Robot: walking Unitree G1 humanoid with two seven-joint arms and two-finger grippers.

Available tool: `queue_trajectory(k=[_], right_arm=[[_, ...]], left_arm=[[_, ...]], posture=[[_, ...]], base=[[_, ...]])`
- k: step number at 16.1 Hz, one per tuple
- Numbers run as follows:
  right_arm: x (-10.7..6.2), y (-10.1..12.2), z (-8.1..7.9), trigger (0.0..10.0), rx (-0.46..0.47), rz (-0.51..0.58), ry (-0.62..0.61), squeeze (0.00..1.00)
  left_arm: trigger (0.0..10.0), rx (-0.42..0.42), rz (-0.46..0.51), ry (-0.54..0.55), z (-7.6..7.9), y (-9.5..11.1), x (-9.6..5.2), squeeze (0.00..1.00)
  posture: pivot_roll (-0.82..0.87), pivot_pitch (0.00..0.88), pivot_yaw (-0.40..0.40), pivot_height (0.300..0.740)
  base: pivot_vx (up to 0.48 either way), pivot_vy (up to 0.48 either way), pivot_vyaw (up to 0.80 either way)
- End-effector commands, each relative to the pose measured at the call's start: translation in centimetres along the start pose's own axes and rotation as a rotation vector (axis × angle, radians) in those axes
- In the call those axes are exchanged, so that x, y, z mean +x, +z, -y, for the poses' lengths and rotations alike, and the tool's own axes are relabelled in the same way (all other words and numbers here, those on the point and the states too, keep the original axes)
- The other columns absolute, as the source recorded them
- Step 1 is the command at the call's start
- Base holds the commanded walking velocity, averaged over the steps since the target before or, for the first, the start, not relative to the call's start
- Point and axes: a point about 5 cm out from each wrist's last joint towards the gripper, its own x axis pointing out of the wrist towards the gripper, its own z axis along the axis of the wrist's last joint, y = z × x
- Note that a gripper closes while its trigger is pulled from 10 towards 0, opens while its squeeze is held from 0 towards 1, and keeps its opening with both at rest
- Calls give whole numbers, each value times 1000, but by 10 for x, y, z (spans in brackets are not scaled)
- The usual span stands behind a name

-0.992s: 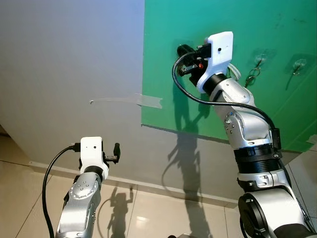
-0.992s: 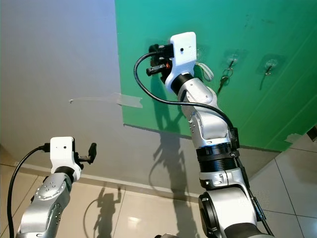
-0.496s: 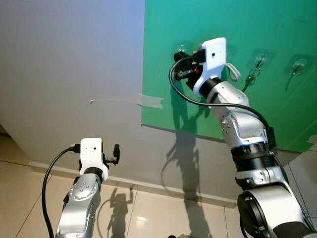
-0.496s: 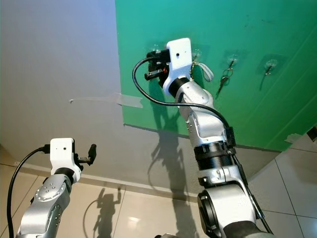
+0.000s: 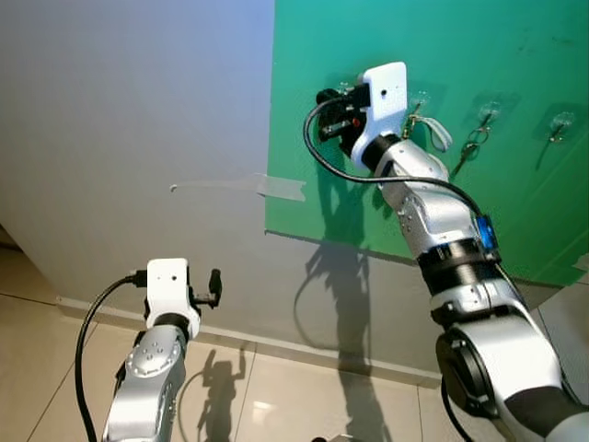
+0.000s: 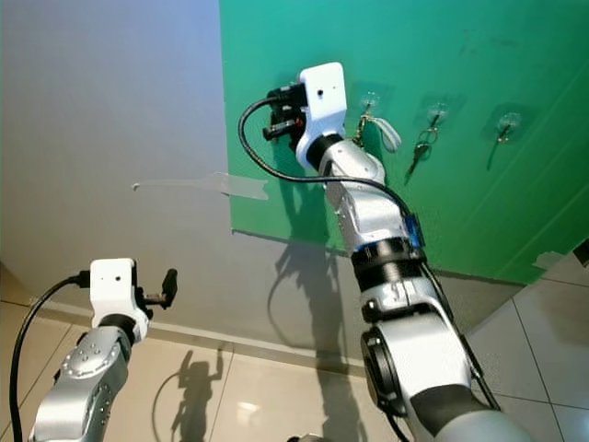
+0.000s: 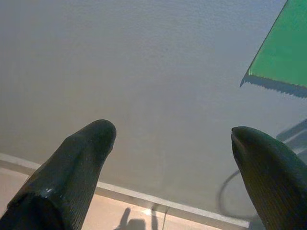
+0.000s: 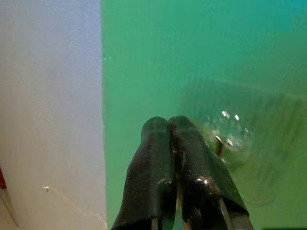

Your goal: Hang keys on a hook

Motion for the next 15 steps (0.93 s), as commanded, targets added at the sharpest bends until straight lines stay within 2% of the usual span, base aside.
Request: queue_trajectory(k=[1, 3, 6, 12, 15], right_arm=[[-2, -2, 9, 10000, -15, -14, -29, 0], [-7, -18, 7, 10000, -6, -57, -35, 0], [-9, -25, 5, 10000, 5, -55, -31, 0], [-6, 17, 7, 10000, -26, 79, -18, 0], [-9, 23, 5, 10000, -17, 92, -9, 0]], left_arm=[[10000, 1, 8, -5, 4, 3, -1, 0], [10000, 1, 6, -2, 3, 3, -2, 0], [10000, 3, 2, -3, 2, 2, -3, 0], [10000, 7, -1, -8, 3, 2, -1, 0], [10000, 6, -1, -7, 3, 2, -1, 0]], posture=[[40, 0, -106, 740], [41, 0, -106, 740], [36, 0, -98, 740], [30, 0, -95, 740], [26, 0, -95, 740]], base=[[0, 0, 0], [0, 0, 0], [0, 0, 0], [0, 0, 0], [0, 0, 0]])
